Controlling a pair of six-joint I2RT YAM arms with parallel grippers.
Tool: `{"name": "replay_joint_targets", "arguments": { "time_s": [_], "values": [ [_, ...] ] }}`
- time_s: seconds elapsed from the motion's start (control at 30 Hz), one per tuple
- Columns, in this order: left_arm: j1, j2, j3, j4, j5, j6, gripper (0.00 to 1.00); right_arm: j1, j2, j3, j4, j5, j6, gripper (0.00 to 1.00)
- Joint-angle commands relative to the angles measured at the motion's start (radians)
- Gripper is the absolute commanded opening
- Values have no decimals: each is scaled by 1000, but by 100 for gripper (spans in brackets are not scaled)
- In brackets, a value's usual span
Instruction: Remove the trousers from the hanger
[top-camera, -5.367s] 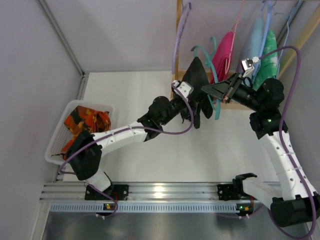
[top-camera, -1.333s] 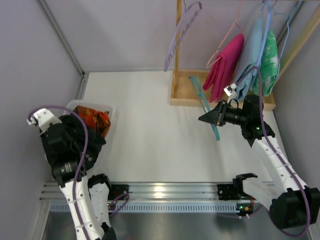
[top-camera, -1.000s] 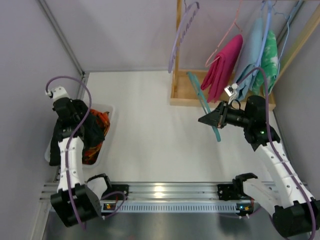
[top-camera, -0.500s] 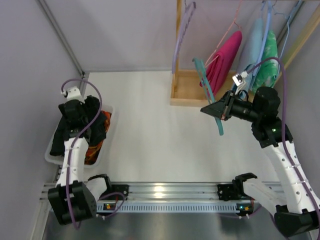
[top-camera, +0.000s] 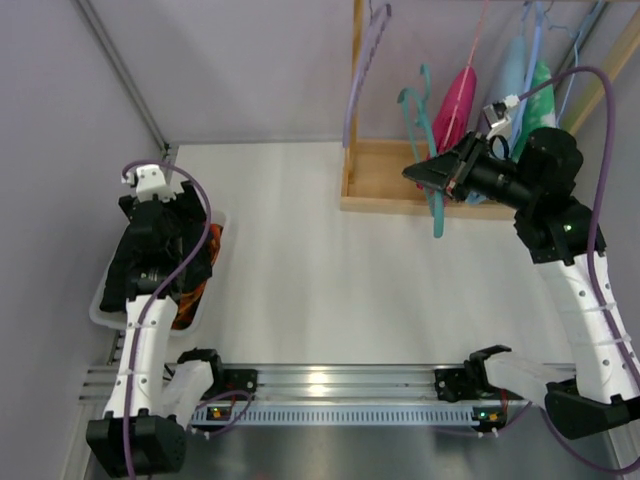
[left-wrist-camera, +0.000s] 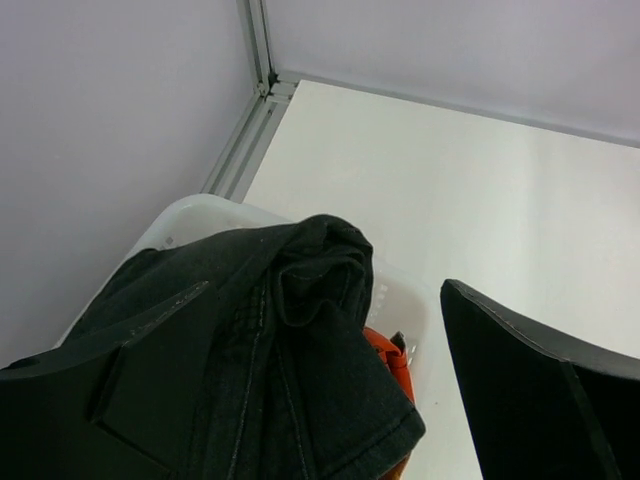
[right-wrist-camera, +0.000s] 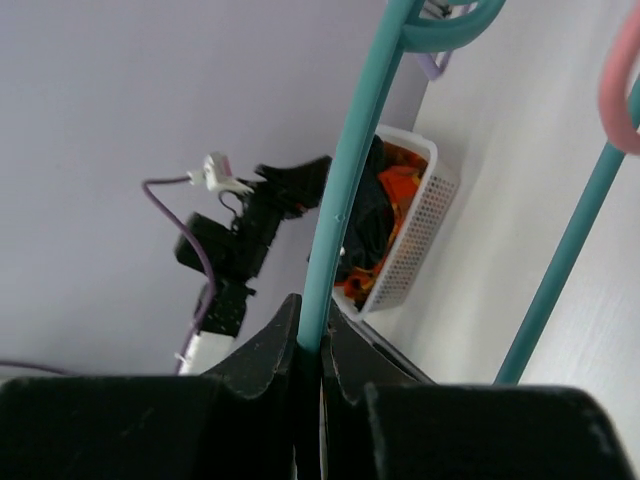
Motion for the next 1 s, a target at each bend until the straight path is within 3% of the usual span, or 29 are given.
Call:
{"name": "replay_joint_targets", "arguments": {
  "time_s": [0.0, 0.13, 0.37, 0.57, 0.97],
  "values": [
    [-17, 8, 48, -6, -14, -33, 99, 12, 13, 157, -21, 87, 139, 0],
    [-41, 26, 74, -8, -21, -43, 99, 12, 102, 269, -12, 150, 213, 0],
    [-73, 25, 95, -8, 9, -64, 99, 15, 256, 335, 123, 101, 252, 0],
    [-78, -4, 86, -6, 48, -57, 98, 13, 317, 372, 286, 142, 226, 0],
    [-109, -18, 60, -6, 52, -47, 99, 19, 432, 493, 320, 207, 131, 0]
  ]
}}
